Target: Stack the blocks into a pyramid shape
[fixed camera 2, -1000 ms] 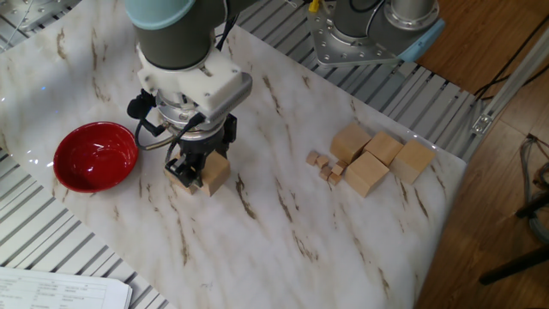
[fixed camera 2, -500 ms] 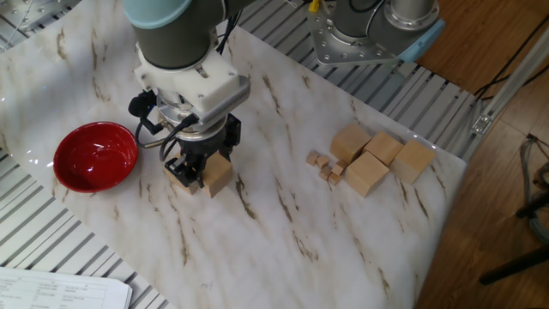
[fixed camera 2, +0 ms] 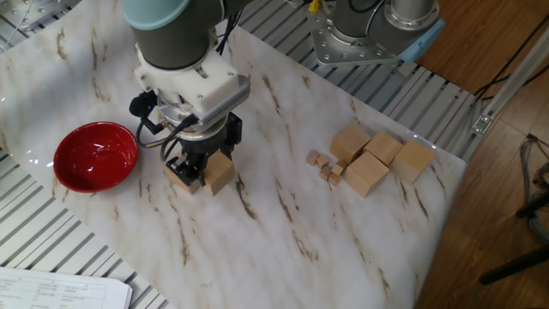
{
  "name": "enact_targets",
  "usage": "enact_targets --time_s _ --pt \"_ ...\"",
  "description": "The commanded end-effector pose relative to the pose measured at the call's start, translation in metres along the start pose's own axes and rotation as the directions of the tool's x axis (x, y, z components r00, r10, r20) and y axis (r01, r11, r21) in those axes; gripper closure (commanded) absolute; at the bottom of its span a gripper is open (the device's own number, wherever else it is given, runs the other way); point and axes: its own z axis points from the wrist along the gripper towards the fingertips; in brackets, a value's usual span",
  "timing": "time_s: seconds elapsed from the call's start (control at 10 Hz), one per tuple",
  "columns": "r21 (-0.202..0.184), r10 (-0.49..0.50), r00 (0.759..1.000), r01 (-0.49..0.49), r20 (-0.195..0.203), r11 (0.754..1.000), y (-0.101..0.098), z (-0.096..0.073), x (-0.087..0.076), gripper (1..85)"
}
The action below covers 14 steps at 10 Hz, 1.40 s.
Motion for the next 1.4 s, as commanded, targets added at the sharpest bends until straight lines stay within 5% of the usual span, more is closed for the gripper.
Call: enact_targets --time_s 0.0,0.9,1.3 --pt "-0.027 0.005 1.0 -0.005 0.0 1.0 0.007 -0.001 0.001 84.7" --pt "-0.038 -0.011 1.0 0.012 0.027 0.999 -0.011 0.014 -0.005 84.7" --pt "-0.042 -0.053 0.999 0.053 0.002 0.998 -0.014 0.013 -0.004 84.7"
